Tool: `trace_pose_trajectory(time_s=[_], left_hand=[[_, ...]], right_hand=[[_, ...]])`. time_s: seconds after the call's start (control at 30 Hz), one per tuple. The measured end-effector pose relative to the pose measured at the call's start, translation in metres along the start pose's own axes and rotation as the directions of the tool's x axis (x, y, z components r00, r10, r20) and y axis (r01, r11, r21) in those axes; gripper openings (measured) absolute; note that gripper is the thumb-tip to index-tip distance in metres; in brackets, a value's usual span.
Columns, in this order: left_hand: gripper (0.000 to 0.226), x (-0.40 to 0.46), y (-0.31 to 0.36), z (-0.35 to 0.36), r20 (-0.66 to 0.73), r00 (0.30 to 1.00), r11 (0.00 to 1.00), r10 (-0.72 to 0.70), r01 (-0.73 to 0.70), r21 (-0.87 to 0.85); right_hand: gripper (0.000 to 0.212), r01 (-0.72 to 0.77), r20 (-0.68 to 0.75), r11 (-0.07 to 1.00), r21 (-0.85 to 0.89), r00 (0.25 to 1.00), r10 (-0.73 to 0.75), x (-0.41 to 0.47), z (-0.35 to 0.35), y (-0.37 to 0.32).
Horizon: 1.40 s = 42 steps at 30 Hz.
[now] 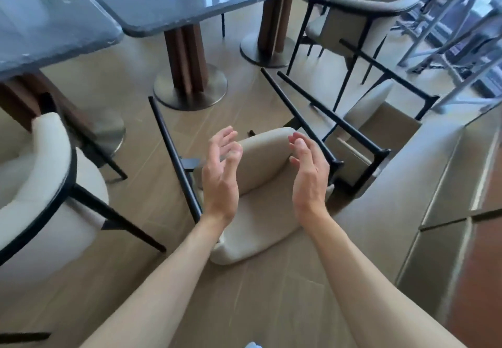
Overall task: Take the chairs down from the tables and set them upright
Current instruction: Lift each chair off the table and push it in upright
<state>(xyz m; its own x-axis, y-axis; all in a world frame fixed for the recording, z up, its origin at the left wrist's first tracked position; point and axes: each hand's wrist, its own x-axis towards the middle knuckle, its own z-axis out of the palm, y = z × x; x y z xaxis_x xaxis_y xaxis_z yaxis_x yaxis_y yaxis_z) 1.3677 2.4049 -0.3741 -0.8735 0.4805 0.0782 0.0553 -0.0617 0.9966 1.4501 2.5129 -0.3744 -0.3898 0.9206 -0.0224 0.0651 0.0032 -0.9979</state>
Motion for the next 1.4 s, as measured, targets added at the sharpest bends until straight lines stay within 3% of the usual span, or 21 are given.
trace_pose_trajectory(time_s=[0.13,0.37,0.53,0.63,0.73,0.83,0.93,1.03,1.2,1.23,1.33,1.4], left_hand=[[0.055,0.014,-0.033,0.046,0.002,0.998,0.998,-0.066,0.066,0.021],[0.045,0.039,-0.127,0.086,-0.019,0.951,0.951,-0.308,0.308,0.012],[0.029,0.049,-0.217,0.113,-0.124,0.841,0.848,-0.526,0.510,-0.144],[0.020,0.039,-0.259,0.124,-0.193,0.705,0.726,-0.683,0.625,-0.285],[0.026,0.030,-0.299,0.136,-0.280,0.521,0.588,-0.806,0.647,-0.485],[0.042,0.017,-0.352,0.149,-0.304,0.304,0.430,-0.903,0.606,-0.670],[0.043,0.006,-0.413,0.160,-0.283,0.182,0.336,-0.942,0.516,-0.788],[0.057,-0.008,-0.478,0.177,-0.259,0.110,0.280,-0.960,0.458,-0.843],[0.041,-0.036,-0.573,0.214,-0.148,0.056,0.157,-0.987,0.451,-0.878],[0.042,-0.039,-0.591,0.219,-0.134,0.058,0.146,-0.989,0.449,-0.881],[0.056,-0.052,-0.647,0.223,-0.129,0.071,0.147,-0.989,0.483,-0.863],[0.066,-0.062,-0.678,0.218,-0.157,0.042,0.157,-0.987,0.507,-0.848]], right_hand=[[0.048,-0.047,0.003,0.998,-0.044,0.999,0.047,0.047,-0.047,0.021],[0.046,-0.191,0.015,0.973,-0.129,0.981,0.195,0.117,-0.073,0.092],[0.028,-0.330,0.051,0.921,-0.205,0.936,0.347,0.169,-0.070,0.181],[0.013,-0.495,0.055,0.845,-0.202,0.856,0.514,0.180,-0.065,0.232],[0.009,-0.684,0.070,0.717,-0.131,0.715,0.695,0.182,-0.065,0.284],[0.010,-0.809,0.069,0.573,-0.134,0.569,0.819,0.183,-0.073,0.347],[0.016,-0.886,0.059,0.447,-0.124,0.443,0.894,0.185,-0.082,0.415],[0.024,-0.936,0.065,0.336,-0.106,0.331,0.941,0.184,-0.084,0.479],[0.034,-0.966,0.046,0.234,-0.112,0.230,0.972,0.171,-0.090,0.573],[0.045,-0.971,0.050,0.213,-0.110,0.209,0.977,0.169,-0.092,0.594],[0.065,-0.975,0.084,0.186,-0.125,0.177,0.981,0.163,-0.100,0.656],[0.064,-0.971,0.081,0.202,-0.130,0.193,0.978,0.163,-0.105,0.690]])
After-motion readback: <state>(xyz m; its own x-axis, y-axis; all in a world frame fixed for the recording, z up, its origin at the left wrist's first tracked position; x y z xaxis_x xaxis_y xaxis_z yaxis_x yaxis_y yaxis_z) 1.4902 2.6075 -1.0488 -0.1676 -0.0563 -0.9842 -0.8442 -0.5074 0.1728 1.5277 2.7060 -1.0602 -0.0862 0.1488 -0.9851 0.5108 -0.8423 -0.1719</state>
